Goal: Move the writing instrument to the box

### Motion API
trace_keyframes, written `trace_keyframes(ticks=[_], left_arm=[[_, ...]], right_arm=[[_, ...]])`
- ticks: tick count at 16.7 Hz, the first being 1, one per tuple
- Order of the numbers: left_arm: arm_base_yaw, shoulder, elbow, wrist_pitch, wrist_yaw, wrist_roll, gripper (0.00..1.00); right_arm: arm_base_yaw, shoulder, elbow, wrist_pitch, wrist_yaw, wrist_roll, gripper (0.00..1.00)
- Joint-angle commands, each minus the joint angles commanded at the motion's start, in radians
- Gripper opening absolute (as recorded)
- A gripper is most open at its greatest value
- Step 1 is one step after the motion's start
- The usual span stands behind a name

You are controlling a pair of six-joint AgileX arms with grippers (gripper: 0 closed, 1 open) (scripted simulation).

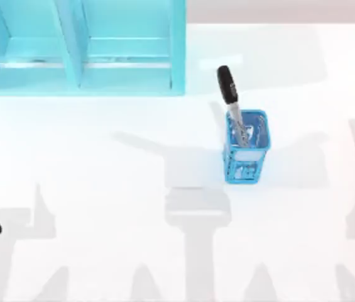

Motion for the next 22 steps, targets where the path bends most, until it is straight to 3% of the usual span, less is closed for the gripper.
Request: trace_keyframes(ticks=[4, 8, 17, 22], left_arm=[[0.0, 0.0, 0.0, 0.0, 0.0, 0.0, 1.0], [0.0, 0.0, 0.0, 0.0, 0.0, 0.0, 1.0], [0.0, 0.0, 0.0, 0.0, 0.0, 0.0, 1.0], [0.0, 0.0, 0.0, 0.0, 0.0, 0.0, 1.0]], right_arm=[[0.005, 0.033, 0.025, 0.005, -0.014, -0.005, 1.0], [0.034, 0.226, 0.147, 0.026, -0.089, -0.032, 1.0], [0.155, 1.097, 0.535, 0.068, -0.371, -0.118, 1.0], [0.214, 1.452, 0.719, 0.095, -0.503, -0.161, 1.0]])
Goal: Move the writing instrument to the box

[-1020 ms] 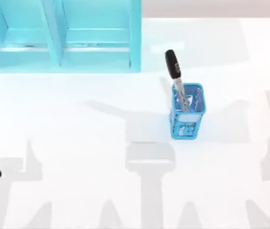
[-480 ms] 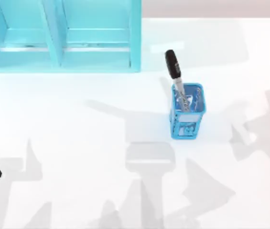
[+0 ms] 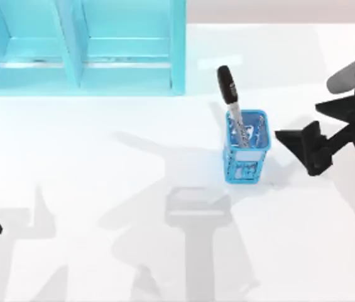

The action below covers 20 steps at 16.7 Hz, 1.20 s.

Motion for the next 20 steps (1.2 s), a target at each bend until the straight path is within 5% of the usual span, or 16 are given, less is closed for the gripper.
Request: trace_keyframes(ticks=[10, 20], left_arm=[[0.0, 0.0, 0.0, 0.0, 0.0, 0.0, 1.0], [0.0, 0.0, 0.0, 0.0, 0.0, 0.0, 1.0]], right_arm=[[0.026, 0.159, 0.091, 0.021, -0.059, -0.024, 1.0], [0.168, 0.516, 0.277, 0.237, 0.053, 0.075, 1.0]])
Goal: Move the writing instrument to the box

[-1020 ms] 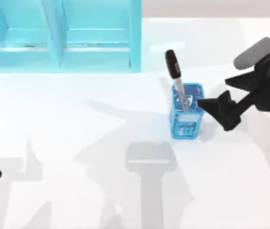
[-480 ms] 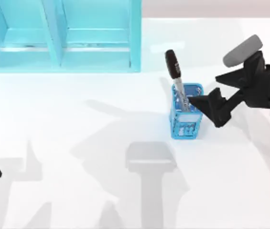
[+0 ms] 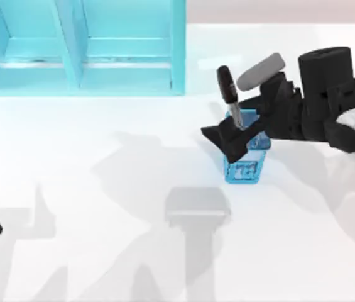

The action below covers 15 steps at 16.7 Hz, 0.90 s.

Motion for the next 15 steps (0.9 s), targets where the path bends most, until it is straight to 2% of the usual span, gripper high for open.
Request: trace_keyframes(ticks=[4, 15], left_arm=[[0.0, 0.0, 0.0, 0.0, 0.0, 0.0, 1.0], [0.0, 0.0, 0.0, 0.0, 0.0, 0.0, 1.0]], right_arm=[[0.005, 0.009, 0.006, 0.007, 0.004, 0.003, 1.0], [0.005, 0.009, 0.006, 0.007, 0.004, 0.003, 0.17]])
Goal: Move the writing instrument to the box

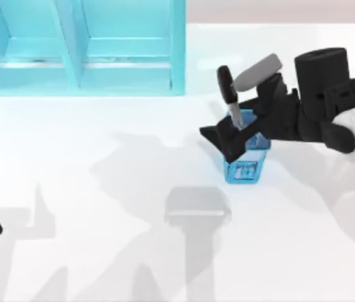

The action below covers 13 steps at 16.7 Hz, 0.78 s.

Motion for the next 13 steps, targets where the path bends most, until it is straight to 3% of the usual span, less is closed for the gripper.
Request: trace_keyframes(ticks=[2, 3, 13], left_arm=[[0.0, 0.0, 0.0, 0.0, 0.0, 0.0, 1.0], [0.0, 0.0, 0.0, 0.0, 0.0, 0.0, 1.0], [0.0, 0.0, 0.0, 0.0, 0.0, 0.0, 1.0]], right_arm=[[0.0, 0.0, 0.0, 0.0, 0.0, 0.0, 0.02], [0.0, 0.0, 0.0, 0.0, 0.0, 0.0, 0.0], [-0.008, -0.009, 0.009, -0.015, -0.011, -0.003, 0.0]])
